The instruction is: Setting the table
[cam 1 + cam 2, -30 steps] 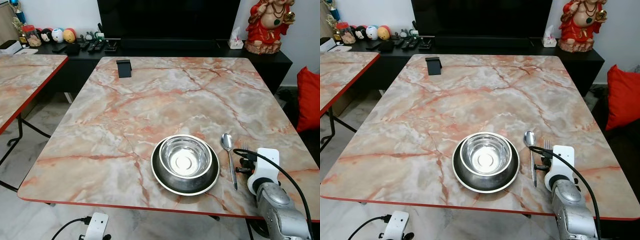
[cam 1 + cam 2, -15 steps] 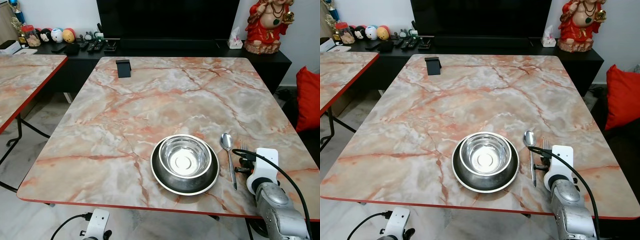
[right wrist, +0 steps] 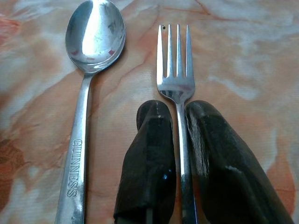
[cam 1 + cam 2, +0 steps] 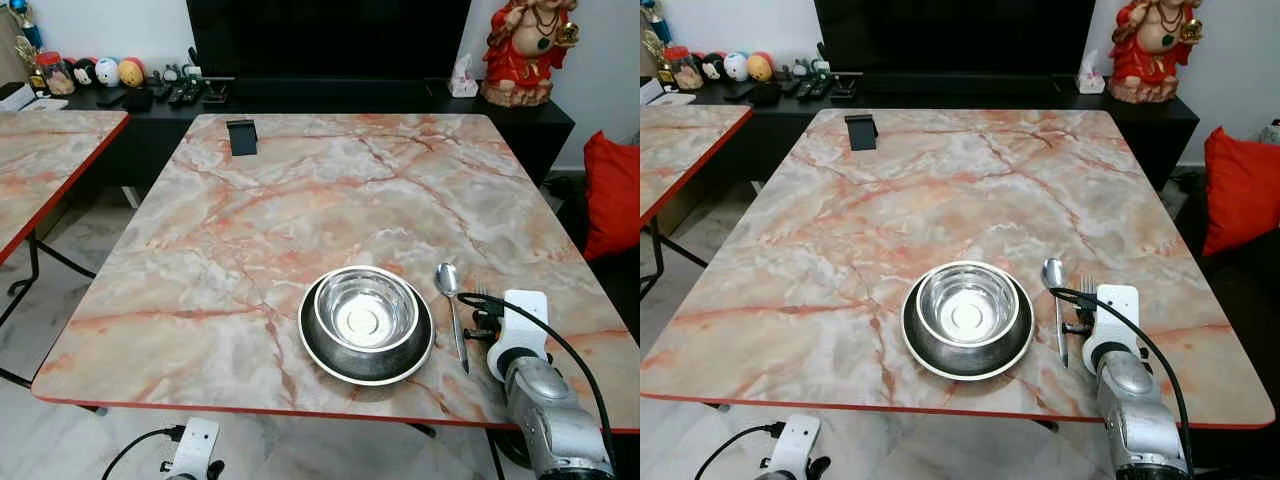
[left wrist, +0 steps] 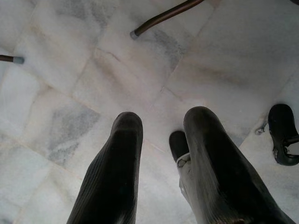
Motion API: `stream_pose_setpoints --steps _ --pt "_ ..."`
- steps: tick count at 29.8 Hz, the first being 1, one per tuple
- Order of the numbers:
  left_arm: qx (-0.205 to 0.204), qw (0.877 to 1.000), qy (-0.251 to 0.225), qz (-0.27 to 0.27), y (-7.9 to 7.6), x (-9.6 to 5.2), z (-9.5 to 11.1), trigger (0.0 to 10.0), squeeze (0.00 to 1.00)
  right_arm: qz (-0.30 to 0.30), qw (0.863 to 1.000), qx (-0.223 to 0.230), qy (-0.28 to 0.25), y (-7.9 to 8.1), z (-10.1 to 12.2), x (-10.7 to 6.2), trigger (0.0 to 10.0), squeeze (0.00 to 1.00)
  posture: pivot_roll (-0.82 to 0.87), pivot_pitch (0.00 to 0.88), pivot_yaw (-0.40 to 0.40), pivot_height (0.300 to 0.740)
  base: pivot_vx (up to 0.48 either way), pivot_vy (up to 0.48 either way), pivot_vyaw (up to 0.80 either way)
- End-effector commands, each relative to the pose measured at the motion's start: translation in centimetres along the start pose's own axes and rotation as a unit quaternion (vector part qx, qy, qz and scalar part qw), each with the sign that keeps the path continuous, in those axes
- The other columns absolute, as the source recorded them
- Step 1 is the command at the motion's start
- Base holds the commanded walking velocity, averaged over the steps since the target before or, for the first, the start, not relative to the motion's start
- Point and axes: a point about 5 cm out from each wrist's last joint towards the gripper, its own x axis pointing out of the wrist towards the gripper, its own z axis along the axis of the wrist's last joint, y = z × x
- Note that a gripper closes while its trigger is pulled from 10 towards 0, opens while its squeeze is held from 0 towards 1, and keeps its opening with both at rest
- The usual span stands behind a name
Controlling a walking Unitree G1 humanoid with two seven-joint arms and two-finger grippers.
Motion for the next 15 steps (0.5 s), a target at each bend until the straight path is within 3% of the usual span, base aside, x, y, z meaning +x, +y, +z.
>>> stream_pose_setpoints --steps 1,15 --pt "0.002 1.0 0.008 -0.003 -0.04 -0.06 -0.38 10.0 0.0 -0.004 1.0 -0.007 0.022 -0.2 -0.7 0.3 10.0 0.0 -0.06 0.0 0.022 0.731 0.0 0.0 0.0" --pt "0.003 1.0 0.012 -0.002 -0.08 -0.1 -0.62 10.0 0.0 -0.009 1.0 -0.007 0.01 -0.52 -0.28 0.31 10.0 0.0 -0.06 0.0 0.025 0.731 0.0 0.0 0.0"
